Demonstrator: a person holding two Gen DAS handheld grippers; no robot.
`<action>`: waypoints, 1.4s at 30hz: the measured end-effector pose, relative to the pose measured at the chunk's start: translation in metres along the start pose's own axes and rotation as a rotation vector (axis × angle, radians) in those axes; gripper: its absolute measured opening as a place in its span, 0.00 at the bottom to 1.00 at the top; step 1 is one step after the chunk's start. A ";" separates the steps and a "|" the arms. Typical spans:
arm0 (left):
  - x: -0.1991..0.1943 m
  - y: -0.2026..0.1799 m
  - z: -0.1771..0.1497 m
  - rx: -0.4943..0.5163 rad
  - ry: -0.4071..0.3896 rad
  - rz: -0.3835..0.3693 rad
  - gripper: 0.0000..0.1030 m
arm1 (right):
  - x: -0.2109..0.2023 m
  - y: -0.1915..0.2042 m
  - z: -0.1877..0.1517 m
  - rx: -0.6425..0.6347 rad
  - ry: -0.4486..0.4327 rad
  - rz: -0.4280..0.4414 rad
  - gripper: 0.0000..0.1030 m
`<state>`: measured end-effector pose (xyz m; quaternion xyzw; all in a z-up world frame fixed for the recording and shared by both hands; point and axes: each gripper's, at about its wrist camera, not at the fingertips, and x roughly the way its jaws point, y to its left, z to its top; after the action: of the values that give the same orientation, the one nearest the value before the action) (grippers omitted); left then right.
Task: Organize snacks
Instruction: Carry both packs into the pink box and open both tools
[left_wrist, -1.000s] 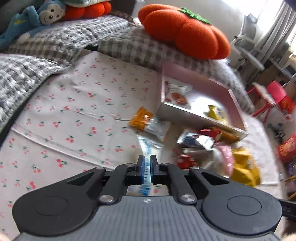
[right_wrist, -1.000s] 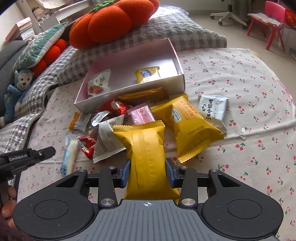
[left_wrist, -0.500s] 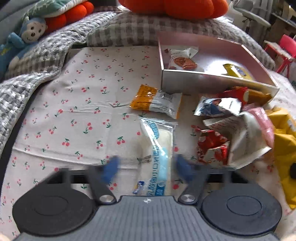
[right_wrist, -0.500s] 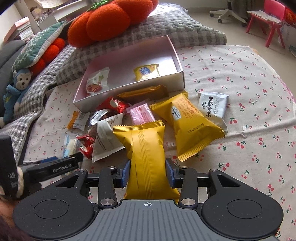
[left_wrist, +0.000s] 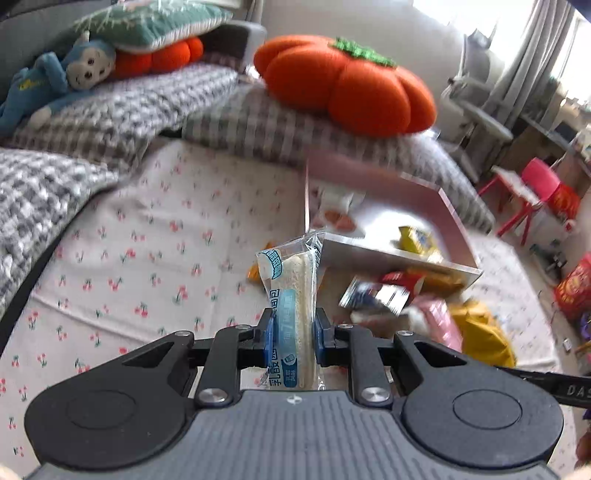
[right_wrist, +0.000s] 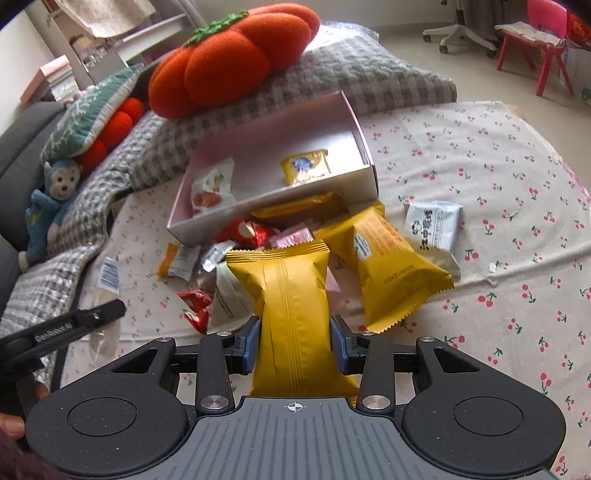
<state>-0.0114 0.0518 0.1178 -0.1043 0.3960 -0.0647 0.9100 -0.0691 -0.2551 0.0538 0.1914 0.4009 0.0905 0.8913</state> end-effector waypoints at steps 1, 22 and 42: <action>0.002 -0.003 0.002 -0.002 -0.007 -0.001 0.18 | -0.002 0.001 0.003 -0.001 -0.013 0.008 0.37; 0.073 -0.057 0.079 -0.022 0.005 -0.034 0.18 | 0.047 0.022 0.105 0.021 -0.078 0.034 0.37; 0.134 -0.069 0.089 -0.036 0.050 -0.046 0.32 | 0.105 0.007 0.141 0.053 -0.093 -0.008 0.42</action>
<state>0.1424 -0.0297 0.0981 -0.1281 0.4173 -0.0811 0.8960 0.1060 -0.2536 0.0703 0.2173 0.3618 0.0673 0.9041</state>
